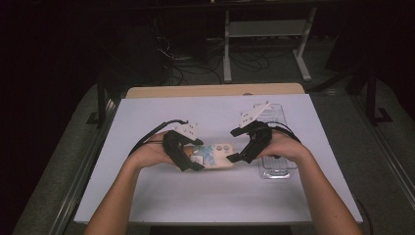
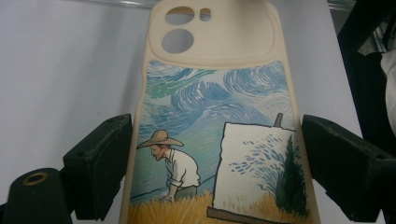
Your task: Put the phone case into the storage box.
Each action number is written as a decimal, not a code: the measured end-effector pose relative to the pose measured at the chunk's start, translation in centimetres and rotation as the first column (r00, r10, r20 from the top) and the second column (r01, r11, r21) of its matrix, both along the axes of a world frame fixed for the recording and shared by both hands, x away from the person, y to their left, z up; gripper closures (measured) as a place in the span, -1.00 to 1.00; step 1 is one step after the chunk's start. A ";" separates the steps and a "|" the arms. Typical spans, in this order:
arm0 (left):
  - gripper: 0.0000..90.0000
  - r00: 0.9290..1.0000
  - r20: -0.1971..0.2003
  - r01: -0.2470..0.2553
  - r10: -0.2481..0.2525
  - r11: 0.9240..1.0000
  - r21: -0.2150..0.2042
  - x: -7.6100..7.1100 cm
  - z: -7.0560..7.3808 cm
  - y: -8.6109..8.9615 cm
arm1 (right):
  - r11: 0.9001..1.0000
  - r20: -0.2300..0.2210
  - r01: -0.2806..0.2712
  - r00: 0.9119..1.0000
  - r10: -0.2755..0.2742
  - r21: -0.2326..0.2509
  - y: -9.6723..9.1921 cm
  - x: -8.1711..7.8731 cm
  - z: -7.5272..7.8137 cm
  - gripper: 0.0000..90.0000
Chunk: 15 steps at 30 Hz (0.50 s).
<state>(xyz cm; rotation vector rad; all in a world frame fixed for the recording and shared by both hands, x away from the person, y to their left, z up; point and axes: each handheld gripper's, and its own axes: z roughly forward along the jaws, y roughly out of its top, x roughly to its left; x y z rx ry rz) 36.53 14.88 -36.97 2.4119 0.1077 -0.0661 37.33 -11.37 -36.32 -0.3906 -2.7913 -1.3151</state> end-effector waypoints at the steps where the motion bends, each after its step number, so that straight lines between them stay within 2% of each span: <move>1: -0.75 1.000 0.003 0.004 -0.004 1.000 0.001 0.0 0.0 -0.1 | 1.000 0.010 -0.006 1.000 0.006 -0.008 0.2 0.0 0.0 -0.99; 10: -0.75 1.000 0.015 0.017 -0.017 1.000 0.006 -0.5 0.4 -0.7 | 0.999 0.020 -0.041 0.999 0.042 -0.021 1.2 -0.7 0.2 -0.99; 15: -0.75 0.999 0.023 0.027 -0.028 1.000 0.011 -0.6 0.5 -1.0 | 0.997 0.042 -0.076 0.996 0.077 -0.025 1.8 -0.8 0.0 -0.99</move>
